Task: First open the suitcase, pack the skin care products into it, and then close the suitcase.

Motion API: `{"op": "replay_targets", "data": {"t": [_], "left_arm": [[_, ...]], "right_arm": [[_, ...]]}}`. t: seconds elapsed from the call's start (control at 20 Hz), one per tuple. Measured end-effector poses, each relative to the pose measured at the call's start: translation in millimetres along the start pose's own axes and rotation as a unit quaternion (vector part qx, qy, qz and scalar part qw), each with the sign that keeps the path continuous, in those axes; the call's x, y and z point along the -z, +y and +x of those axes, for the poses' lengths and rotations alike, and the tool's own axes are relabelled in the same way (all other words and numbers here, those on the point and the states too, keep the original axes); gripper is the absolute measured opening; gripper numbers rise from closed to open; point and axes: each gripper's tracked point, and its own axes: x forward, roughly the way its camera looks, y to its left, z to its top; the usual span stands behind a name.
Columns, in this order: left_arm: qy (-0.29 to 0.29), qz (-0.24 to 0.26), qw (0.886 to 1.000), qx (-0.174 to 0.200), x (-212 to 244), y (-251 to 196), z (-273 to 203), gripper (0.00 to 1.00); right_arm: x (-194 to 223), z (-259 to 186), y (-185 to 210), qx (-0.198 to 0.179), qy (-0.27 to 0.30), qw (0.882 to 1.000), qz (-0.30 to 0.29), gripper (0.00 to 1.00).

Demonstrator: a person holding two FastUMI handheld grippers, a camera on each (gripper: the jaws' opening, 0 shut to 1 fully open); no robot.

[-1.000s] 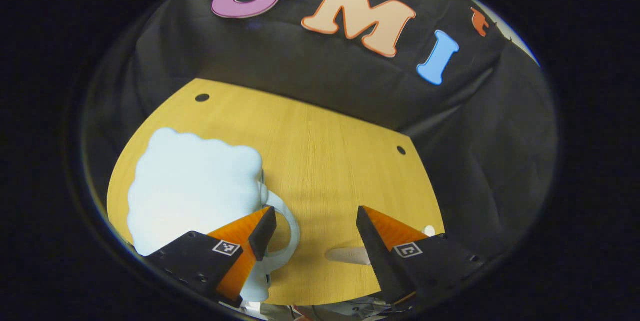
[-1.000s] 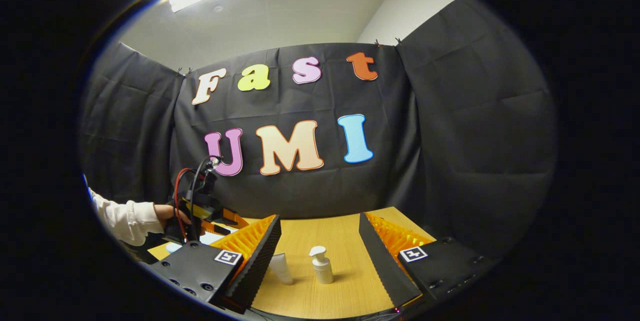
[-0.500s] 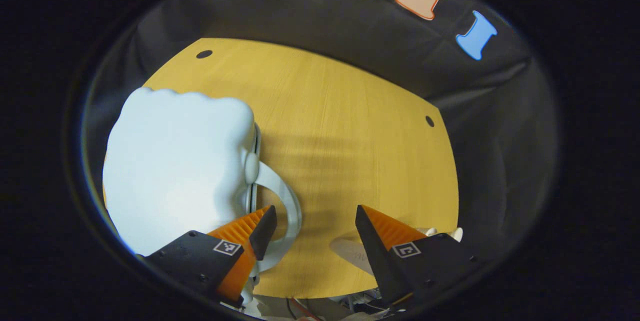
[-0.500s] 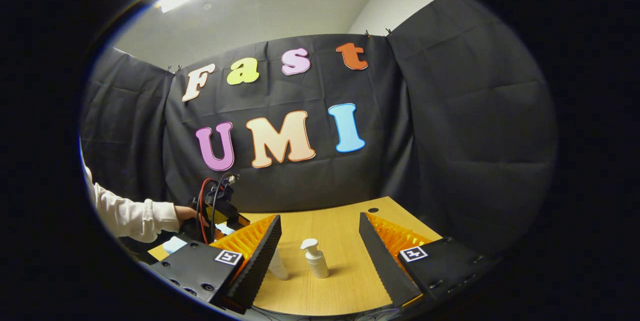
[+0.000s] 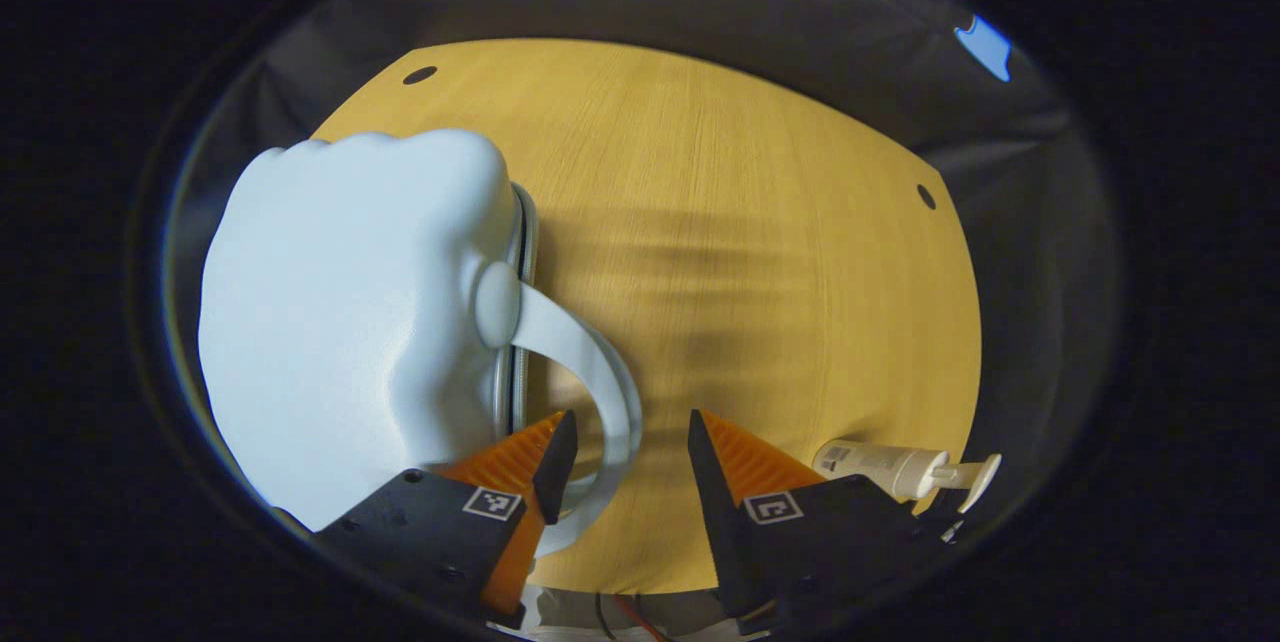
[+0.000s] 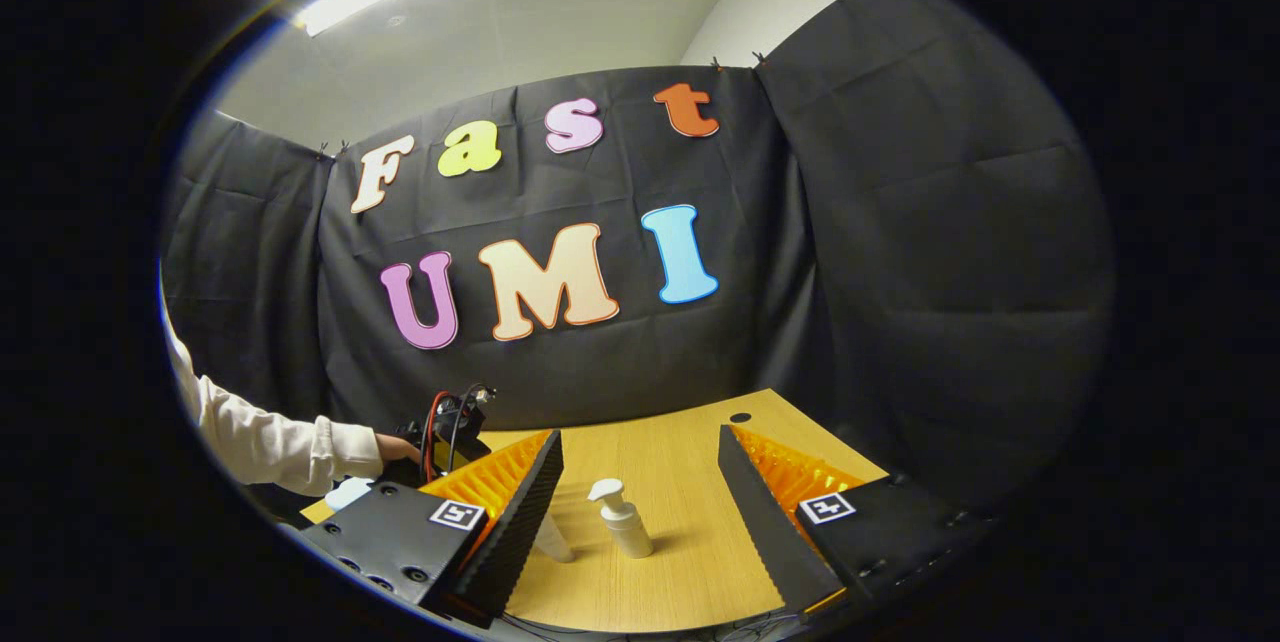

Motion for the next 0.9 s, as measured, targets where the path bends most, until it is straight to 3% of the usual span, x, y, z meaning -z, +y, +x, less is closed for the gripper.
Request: {"op": "replay_targets", "data": {"t": [0.05, 0.1, 0.25, 0.3, 0.4, 0.55, 0.6, 0.65, 0.9], "left_arm": [[0.001, 0.008, 1.000, -0.007, 0.0, 2.1, 3.2, 0.62], [0.002, 0.017, 1.000, -0.013, 0.1, 3.9, 5.8, 0.51], [0.012, 0.033, 0.999, -0.027, 3.4, 8.4, 14.4, 0.45], [0.013, 0.033, 0.999, -0.031, 2.9, 9.3, 17.7, 0.35], [0.018, 0.031, 0.999, -0.035, 4.4, 11.4, 21.8, 0.27], [0.023, 0.021, 0.999, -0.027, 5.3, 5.6, 24.6, 0.28], [0.023, 0.021, 0.999, -0.030, 4.2, 7.0, 21.7, 0.14], [0.022, 0.021, 0.999, -0.030, 4.1, 6.9, 23.7, 0.11], [0.012, 0.029, 0.999, -0.030, 0.9, 3.0, 14.4, 0.06]], "right_arm": [[1.5, -1.8, -2.6, 0.002, 0.000, 1.000, 0.001, 0.98], [2.7, -0.5, -4.5, 0.003, 0.002, 1.000, 0.003, 0.98], [9.6, 1.5, -5.6, 0.000, 0.012, 1.000, 0.008, 0.98], [9.4, 1.8, -5.9, -0.002, 0.012, 1.000, 0.008, 0.98], [6.9, 3.9, -7.6, -0.003, 0.009, 1.000, 0.005, 0.98], [9.3, 7.7, -10.4, -0.007, 0.012, 1.000, 0.005, 0.98], [10.3, 9.9, -11.2, -0.008, 0.014, 1.000, 0.006, 0.98], [11.2, 9.4, -11.6, -0.012, 0.014, 1.000, 0.008, 0.98], [10.6, 14.5, -14.0, -0.024, 0.012, 1.000, 0.009, 0.98]]}}
